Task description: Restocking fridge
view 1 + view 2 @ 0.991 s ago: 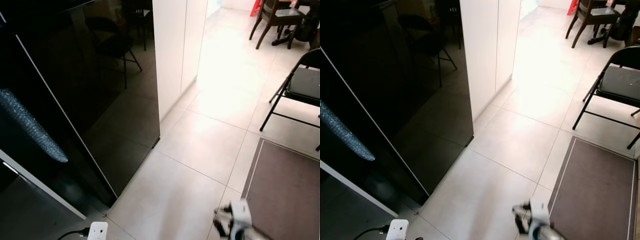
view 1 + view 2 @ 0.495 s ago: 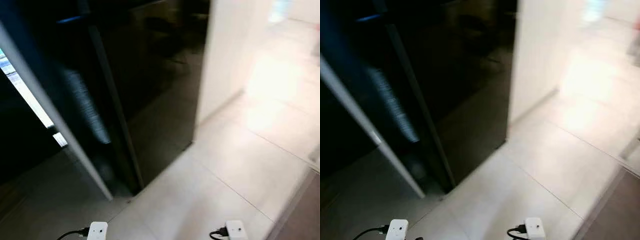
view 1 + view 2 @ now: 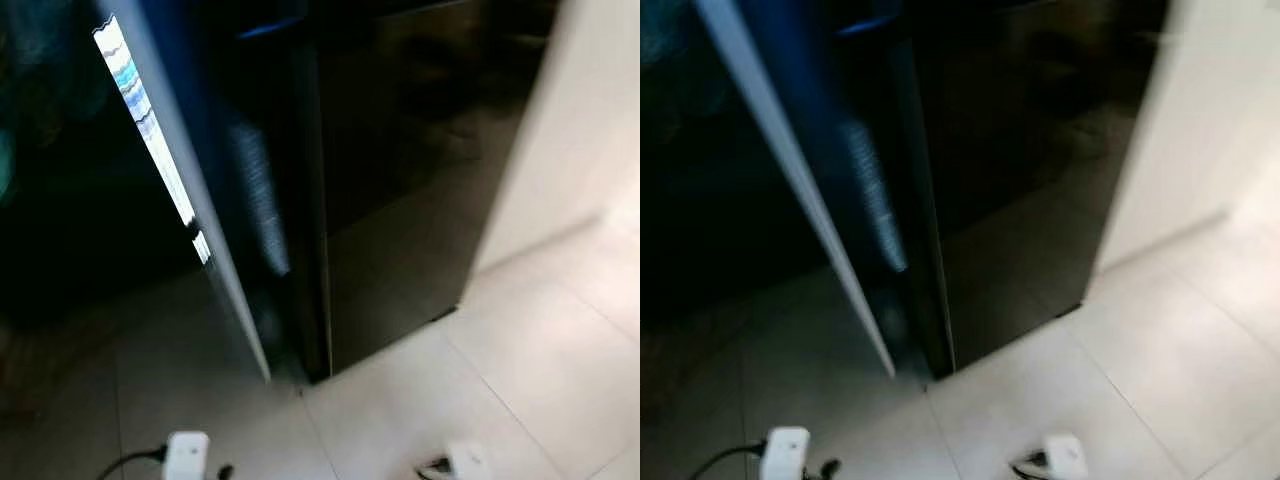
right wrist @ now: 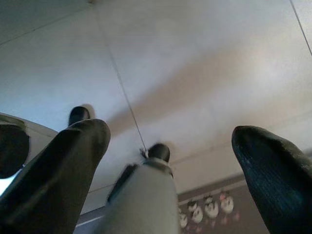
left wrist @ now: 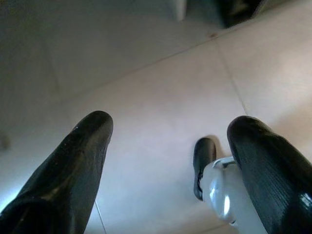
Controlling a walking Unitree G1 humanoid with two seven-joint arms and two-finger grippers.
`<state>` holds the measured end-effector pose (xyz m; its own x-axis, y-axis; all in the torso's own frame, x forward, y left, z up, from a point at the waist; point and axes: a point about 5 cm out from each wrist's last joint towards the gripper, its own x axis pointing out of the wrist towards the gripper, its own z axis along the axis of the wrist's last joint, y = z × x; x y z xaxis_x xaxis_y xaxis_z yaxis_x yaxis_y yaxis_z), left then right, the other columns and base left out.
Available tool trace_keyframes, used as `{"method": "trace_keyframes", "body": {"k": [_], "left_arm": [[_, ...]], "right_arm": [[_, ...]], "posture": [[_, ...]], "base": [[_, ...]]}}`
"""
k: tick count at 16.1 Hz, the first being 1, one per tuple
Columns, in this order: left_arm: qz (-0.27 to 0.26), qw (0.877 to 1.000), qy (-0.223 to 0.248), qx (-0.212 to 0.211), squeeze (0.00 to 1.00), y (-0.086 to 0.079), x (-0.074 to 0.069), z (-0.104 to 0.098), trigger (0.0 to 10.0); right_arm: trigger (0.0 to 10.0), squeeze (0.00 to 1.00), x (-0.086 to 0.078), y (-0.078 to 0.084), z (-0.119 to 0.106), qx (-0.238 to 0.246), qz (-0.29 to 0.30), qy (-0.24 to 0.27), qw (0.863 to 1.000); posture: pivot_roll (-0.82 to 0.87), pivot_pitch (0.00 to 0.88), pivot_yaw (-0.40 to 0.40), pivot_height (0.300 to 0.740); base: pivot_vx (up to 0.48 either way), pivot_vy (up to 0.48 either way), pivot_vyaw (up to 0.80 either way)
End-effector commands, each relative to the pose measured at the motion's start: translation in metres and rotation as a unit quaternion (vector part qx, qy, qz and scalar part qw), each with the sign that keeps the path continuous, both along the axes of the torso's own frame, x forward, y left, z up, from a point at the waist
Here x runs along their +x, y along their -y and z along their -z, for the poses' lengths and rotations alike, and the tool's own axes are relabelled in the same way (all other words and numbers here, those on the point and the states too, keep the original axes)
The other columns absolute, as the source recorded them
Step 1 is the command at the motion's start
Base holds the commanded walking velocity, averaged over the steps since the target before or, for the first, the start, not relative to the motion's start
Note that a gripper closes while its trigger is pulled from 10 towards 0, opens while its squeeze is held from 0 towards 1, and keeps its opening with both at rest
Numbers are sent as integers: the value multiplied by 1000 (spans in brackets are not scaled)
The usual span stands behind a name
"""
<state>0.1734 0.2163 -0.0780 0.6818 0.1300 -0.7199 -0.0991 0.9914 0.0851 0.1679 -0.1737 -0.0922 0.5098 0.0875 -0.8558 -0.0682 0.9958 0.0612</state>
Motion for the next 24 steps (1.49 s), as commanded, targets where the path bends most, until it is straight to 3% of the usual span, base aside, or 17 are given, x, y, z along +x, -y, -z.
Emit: {"method": "trace_keyframes", "body": {"k": [1, 6, 8, 12, 18, 20, 22, 24], "left_arm": [[-13, 1000, -1, 4, 0, -4, -6, 2, 10000], [-70, 998, 5, -2, 0, -10, -23, 6, 10000], [-72, 997, 11, -8, 0, -5, -23, 6, 10000], [-86, 995, 50, -18, 0, -6, -5, -3, 10000], [-54, 998, 32, -20, 0, 1, 3, -3, 10000], [-78, 994, 70, -17, 0, -3, 14, -11, 10000], [-89, 985, 146, -8, 0, -10, 35, -30, 10000], [-67, 962, 265, 26, 0, -17, 61, -68, 10000]], "right_arm": [[10000, 0, -6, -6, 3, 2, -8, -10, 1000], [10000, 0, -2, -12, 2, -8, -77, -10, 997], [10000, 0, 6, -4, -2, -16, -56, -2, 998], [10000, 0, 24, -4, -11, -14, -64, 24, 998], [10000, 0, 7, 6, -4, -17, -29, 3, 999], [10000, 0, 2, 6, -1, -22, -39, -6, 999], [10000, 0, 3, 2, -2, -21, -56, -4, 998], [10000, 0, -1, 4, 0, -10, -46, -9, 999]], "posture": [[53, 0, 14, 740], [118, 17, -46, 740], [119, 17, -48, 740], [65, 27, -44, 740], [-32, 9, 0, 740], [-4, 0, -8, 740], [6, 0, -17, 740], [12, 0, -4, 740]], "base": [[0, 0, 800], [0, 0, 800], [0, 0, 800], [0, 0, 800], [0, 0, 800], [0, 0, 800], [0, 0, 800], [0, 0, 0]]}}
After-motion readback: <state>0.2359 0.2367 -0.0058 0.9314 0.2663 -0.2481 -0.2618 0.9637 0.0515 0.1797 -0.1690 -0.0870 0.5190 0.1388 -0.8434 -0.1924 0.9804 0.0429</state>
